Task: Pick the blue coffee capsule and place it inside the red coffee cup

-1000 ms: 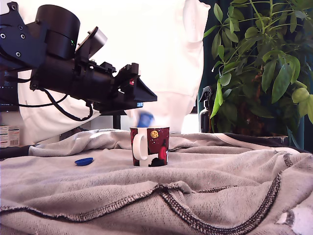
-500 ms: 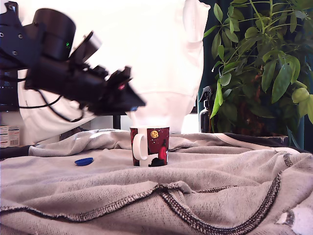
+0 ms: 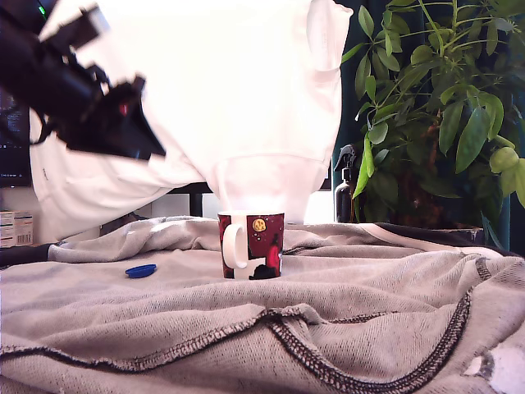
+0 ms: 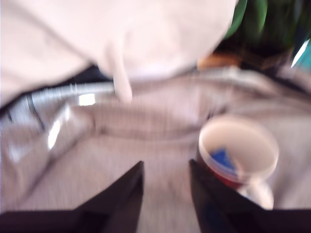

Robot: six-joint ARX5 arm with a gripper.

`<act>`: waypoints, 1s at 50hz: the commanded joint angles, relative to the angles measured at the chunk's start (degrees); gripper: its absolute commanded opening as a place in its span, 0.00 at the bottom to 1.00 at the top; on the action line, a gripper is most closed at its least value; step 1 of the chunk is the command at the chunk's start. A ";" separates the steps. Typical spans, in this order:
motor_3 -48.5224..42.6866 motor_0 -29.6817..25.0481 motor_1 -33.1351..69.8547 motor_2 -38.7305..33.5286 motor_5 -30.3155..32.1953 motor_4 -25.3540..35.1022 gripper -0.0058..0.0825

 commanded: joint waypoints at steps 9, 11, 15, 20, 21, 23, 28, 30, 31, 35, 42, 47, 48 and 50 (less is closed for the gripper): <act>-5.35 -2.43 1.01 -1.11 9.75 -7.23 0.40; -5.53 -2.62 1.16 -1.11 10.62 -7.56 0.40; -5.44 -2.60 1.90 -1.11 12.02 -8.72 0.45; -4.72 -2.58 3.63 -1.11 13.88 -10.36 0.46; -4.63 -2.58 4.17 -1.11 14.25 -10.38 0.46; -4.44 -2.54 5.14 -1.11 15.37 -10.36 0.46; -3.43 -2.56 7.78 -1.11 19.32 -10.19 0.46; -2.62 -2.62 8.72 -1.11 21.42 -9.92 0.46; -2.08 -2.64 9.20 -1.11 22.49 -9.90 0.46; -0.37 -2.62 10.51 -1.11 25.59 -10.12 0.46; 2.64 -1.81 11.19 -1.11 30.82 -10.95 0.46; 4.11 -1.22 11.30 -1.11 33.79 -10.75 0.46; 4.17 -1.11 11.30 -1.11 34.12 -10.45 0.46; 4.17 -0.96 11.34 -1.11 34.62 -9.79 0.48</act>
